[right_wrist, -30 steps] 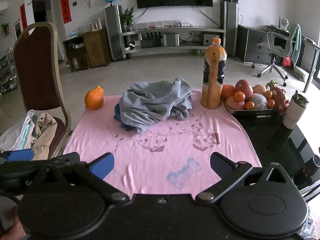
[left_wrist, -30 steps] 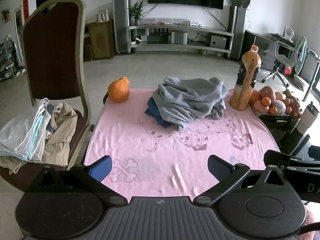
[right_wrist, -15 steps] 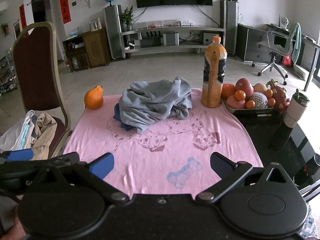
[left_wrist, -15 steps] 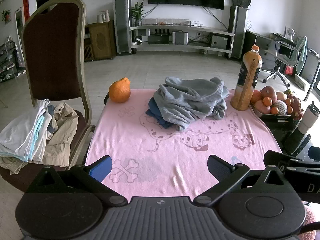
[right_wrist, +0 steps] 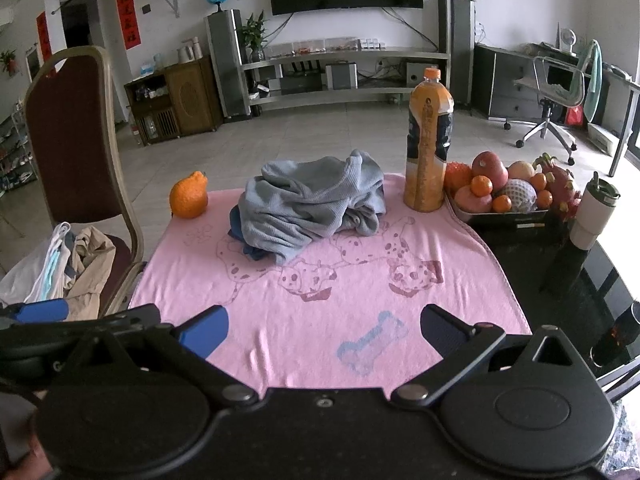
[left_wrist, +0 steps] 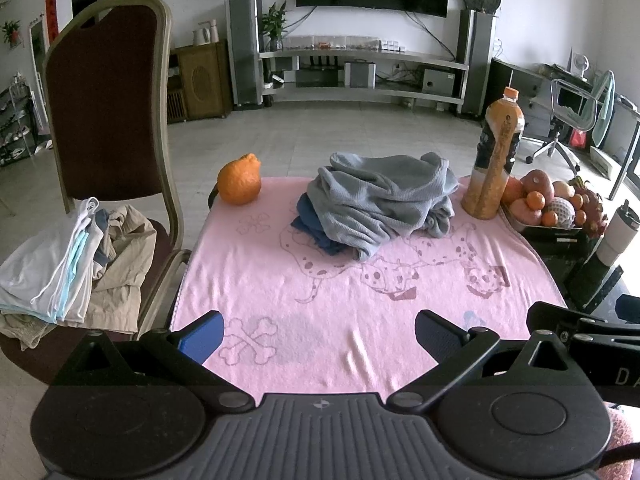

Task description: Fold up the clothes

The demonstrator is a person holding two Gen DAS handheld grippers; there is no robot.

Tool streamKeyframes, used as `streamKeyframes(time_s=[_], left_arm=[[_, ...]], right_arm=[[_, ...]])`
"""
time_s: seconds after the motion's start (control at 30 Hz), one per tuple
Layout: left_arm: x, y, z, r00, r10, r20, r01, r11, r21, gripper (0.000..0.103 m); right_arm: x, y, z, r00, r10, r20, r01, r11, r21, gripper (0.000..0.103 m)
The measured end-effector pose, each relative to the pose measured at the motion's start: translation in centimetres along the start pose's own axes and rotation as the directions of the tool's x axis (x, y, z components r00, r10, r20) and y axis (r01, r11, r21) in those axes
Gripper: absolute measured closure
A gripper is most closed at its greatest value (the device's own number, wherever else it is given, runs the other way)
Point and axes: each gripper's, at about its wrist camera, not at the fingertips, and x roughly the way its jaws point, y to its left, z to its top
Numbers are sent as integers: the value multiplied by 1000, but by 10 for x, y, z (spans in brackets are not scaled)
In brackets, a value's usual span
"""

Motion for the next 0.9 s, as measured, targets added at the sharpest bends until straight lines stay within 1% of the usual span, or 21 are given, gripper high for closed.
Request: streamKeyframes(time_s=[0.9], left_arm=[[6, -1, -1, 1000, 1, -10, -1, 1000, 2, 1]], right_arm=[[3, 0, -2, 1000, 5, -5, -5, 1000, 7, 0]])
